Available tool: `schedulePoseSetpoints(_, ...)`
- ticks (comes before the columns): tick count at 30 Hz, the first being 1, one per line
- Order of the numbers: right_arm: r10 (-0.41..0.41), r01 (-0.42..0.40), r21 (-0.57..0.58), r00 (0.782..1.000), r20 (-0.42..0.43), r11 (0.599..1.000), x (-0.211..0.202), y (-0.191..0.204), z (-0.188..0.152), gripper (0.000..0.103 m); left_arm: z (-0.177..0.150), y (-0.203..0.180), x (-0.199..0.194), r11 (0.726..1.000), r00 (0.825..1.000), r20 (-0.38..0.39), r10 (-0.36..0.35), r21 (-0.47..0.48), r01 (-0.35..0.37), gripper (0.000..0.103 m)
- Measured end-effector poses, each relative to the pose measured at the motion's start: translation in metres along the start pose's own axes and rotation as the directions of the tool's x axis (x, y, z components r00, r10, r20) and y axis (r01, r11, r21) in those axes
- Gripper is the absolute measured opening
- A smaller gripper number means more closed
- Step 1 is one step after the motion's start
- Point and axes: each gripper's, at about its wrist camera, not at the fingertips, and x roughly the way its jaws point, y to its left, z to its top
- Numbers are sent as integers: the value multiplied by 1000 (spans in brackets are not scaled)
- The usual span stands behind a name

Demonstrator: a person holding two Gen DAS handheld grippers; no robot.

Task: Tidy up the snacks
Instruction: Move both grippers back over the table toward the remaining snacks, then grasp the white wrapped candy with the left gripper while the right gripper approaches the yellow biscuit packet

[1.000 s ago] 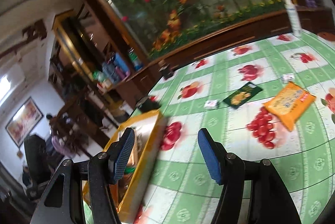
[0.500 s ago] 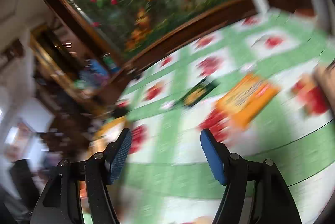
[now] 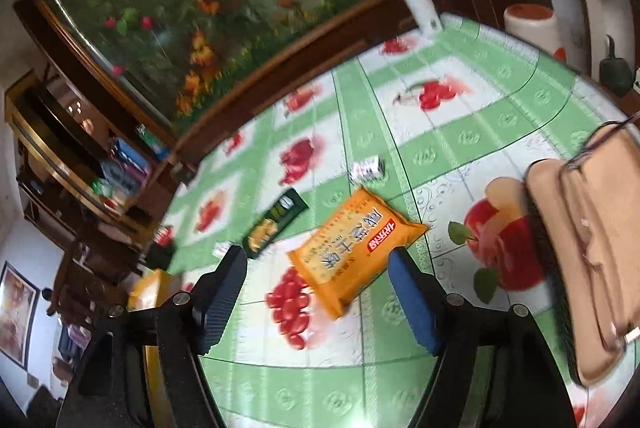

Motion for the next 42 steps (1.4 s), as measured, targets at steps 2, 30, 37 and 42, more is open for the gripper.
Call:
schedulePoseSetpoints(2, -48, 48, -21, 999, 4, 999, 9, -1, 5, 77, -5, -8, 13, 1000, 1000, -29, 3, 24, -2, 73)
schedulePoseSetpoints(30, -37, -19, -311, 984, -172, 950, 18, 40, -41, 78, 106, 48, 27, 976, 992, -71, 100, -189, -112, 79)
schedulePoseSetpoints(37, -15, -4, -194, 995, -96, 981, 2, 22, -17, 78, 161, 69, 117, 959, 966, -213, 149, -208, -194, 78)
schedulePoseSetpoints(42, 25, -39, -148, 995, -99, 988, -3, 23, -14, 78, 165, 80, 159, 954, 944, -288, 162, -197, -224, 64)
